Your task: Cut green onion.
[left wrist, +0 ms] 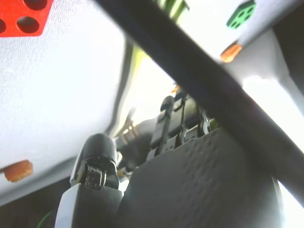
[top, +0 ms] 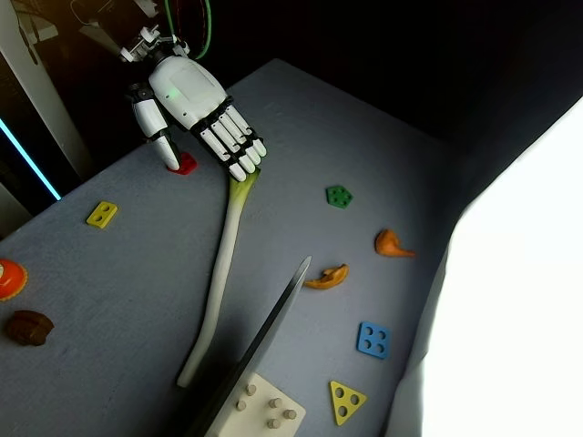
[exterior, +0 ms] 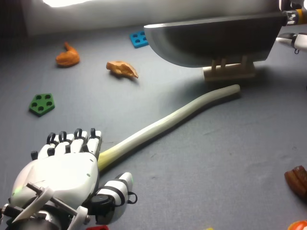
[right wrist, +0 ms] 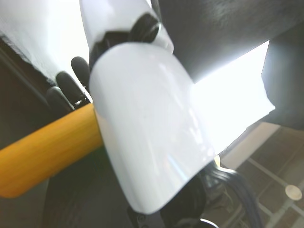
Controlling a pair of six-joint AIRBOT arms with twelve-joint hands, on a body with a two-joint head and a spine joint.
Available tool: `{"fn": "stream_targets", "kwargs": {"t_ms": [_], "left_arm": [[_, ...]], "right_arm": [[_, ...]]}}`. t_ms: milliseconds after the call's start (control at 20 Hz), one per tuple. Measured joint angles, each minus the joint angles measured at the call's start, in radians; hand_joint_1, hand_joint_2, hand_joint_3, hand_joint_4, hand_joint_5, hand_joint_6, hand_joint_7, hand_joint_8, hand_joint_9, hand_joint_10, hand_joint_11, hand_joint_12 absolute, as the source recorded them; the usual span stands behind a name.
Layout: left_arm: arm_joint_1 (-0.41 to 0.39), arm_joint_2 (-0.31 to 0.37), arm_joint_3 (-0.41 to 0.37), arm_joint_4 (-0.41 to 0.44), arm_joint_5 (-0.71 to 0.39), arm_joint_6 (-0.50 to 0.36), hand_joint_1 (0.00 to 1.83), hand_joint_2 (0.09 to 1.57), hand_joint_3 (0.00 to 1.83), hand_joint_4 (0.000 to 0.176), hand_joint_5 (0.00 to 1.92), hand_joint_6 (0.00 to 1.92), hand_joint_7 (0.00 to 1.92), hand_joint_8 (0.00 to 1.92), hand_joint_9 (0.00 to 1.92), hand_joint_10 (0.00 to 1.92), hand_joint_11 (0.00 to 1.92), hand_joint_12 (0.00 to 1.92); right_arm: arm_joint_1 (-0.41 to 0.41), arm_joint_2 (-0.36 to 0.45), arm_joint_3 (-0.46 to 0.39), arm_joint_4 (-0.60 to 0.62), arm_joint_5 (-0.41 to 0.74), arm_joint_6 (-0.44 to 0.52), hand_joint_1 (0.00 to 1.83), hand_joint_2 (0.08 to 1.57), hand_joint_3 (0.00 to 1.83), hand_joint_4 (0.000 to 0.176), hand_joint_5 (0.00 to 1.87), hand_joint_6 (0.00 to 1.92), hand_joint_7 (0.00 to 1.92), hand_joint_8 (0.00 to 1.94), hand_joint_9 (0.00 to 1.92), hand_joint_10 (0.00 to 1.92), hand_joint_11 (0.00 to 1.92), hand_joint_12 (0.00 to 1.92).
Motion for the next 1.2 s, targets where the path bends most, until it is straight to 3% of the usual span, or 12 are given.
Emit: {"fn": "stream_targets", "kwargs": {"t_ms": [50, 150, 200, 250, 300, 350, 400, 450, 600, 700, 950, 1200], "left_arm": [[0.001, 0.000, 0.000, 0.000, 0.000, 0.000, 0.02, 1.42, 0.01, 0.000, 0.00, 0.00, 0.00, 0.00, 0.00, 0.00, 0.00, 0.00], [0.001, 0.000, 0.000, 0.002, 0.000, 0.000, 0.00, 1.42, 0.00, 0.000, 0.00, 0.00, 0.00, 0.00, 0.00, 0.00, 0.00, 0.00], [0.001, 0.000, 0.000, 0.002, 0.000, 0.000, 0.00, 1.41, 0.00, 0.000, 0.00, 0.00, 0.00, 0.00, 0.00, 0.00, 0.00, 0.00], [0.001, 0.000, 0.000, 0.002, 0.000, 0.000, 0.00, 1.41, 0.00, 0.000, 0.00, 0.00, 0.00, 0.00, 0.00, 0.00, 0.00, 0.00], [0.000, 0.000, 0.000, 0.002, 0.000, 0.000, 0.00, 1.41, 0.00, 0.000, 0.00, 0.00, 0.00, 0.00, 0.00, 0.00, 0.00, 0.00], [0.000, 0.000, 0.000, 0.002, 0.000, 0.000, 0.00, 1.41, 0.00, 0.000, 0.00, 0.00, 0.00, 0.00, 0.00, 0.00, 0.00, 0.00], [0.000, 0.000, 0.000, 0.001, 0.000, 0.000, 0.02, 1.41, 0.00, 0.000, 0.00, 0.00, 0.00, 0.00, 0.00, 0.00, 0.00, 0.00], [0.000, 0.000, 0.000, 0.002, 0.000, 0.000, 0.02, 1.41, 0.00, 0.000, 0.00, 0.00, 0.00, 0.00, 0.00, 0.00, 0.00, 0.00], [0.000, 0.000, 0.000, 0.000, 0.000, 0.000, 0.04, 1.40, 0.00, 0.000, 0.00, 0.00, 0.00, 0.00, 0.00, 0.00, 0.00, 0.00], [0.000, 0.000, 0.001, -0.001, 0.000, 0.000, 0.04, 1.41, 0.00, 0.000, 0.00, 0.00, 0.00, 0.00, 0.00, 0.00, 0.00, 0.00], [0.000, -0.019, 0.010, -0.008, -0.001, 0.000, 0.04, 1.41, 0.00, 0.000, 0.00, 0.00, 0.00, 0.00, 0.00, 0.00, 0.00, 0.00], [-0.011, -0.042, 0.023, -0.040, 0.003, 0.000, 0.03, 1.41, 0.00, 0.000, 0.00, 0.00, 0.00, 0.00, 0.00, 0.00, 0.00, 0.00]], "right_arm": [[0.000, 0.000, 0.000, 0.000, 0.003, 0.001, 1.12, 0.97, 0.00, 0.000, 0.59, 1.89, 0.57, 1.92, 0.59, 1.91, 0.57, 1.92], [0.000, -0.002, 0.000, -0.001, 0.010, 0.000, 1.21, 0.93, 0.00, 0.000, 0.80, 1.92, 0.86, 1.94, 0.91, 1.92, 0.93, 1.92], [0.000, -0.002, 0.000, -0.002, 0.011, 0.000, 1.16, 1.02, 0.14, 0.000, 0.90, 1.31, 1.09, 1.94, 1.16, 1.92, 1.19, 1.92], [0.000, -0.002, 0.000, -0.001, 0.012, 0.000, 1.16, 0.98, 0.26, 0.000, 0.95, 1.14, 1.20, 1.94, 1.30, 1.92, 1.35, 1.92], [0.000, -0.002, 0.000, 0.000, 0.012, 0.000, 1.17, 0.84, 0.55, 0.000, 1.00, 1.13, 1.36, 1.94, 1.46, 1.92, 1.53, 1.92], [0.000, -0.002, 0.000, 0.001, 0.014, 0.003, 1.43, 0.89, 0.49, 0.000, 1.27, 1.76, 1.52, 1.94, 1.62, 1.92, 1.71, 1.92], [0.001, -0.002, -0.001, 0.006, 0.026, 0.016, 1.51, 0.94, 0.46, 0.112, 1.43, 1.89, 1.59, 1.94, 1.69, 1.92, 1.77, 1.92], [0.005, -0.003, -0.001, 0.008, 0.028, 0.011, 1.53, 0.98, 0.46, 0.142, 1.55, 1.91, 1.65, 1.94, 1.75, 1.92, 1.82, 1.92], [0.012, -0.003, 0.000, 0.016, 0.034, 0.008, 1.54, 0.99, 0.55, 0.160, 1.54, 1.92, 1.68, 1.94, 1.79, 1.92, 1.85, 1.92], [0.012, -0.003, 0.000, 0.018, 0.034, 0.008, 1.53, 0.94, 0.64, 0.155, 1.56, 1.92, 1.70, 1.94, 1.80, 1.92, 1.87, 1.92], [0.016, -0.003, 0.000, 0.010, 0.051, -0.014, 1.52, 0.91, 0.67, 0.174, 1.54, 1.92, 1.66, 1.94, 1.75, 1.92, 1.82, 1.92], [0.016, -0.004, 0.000, 0.005, 0.081, -0.042, 1.52, 0.88, 0.68, 0.176, 1.53, 1.92, 1.65, 1.94, 1.75, 1.92, 1.81, 1.92]]}}
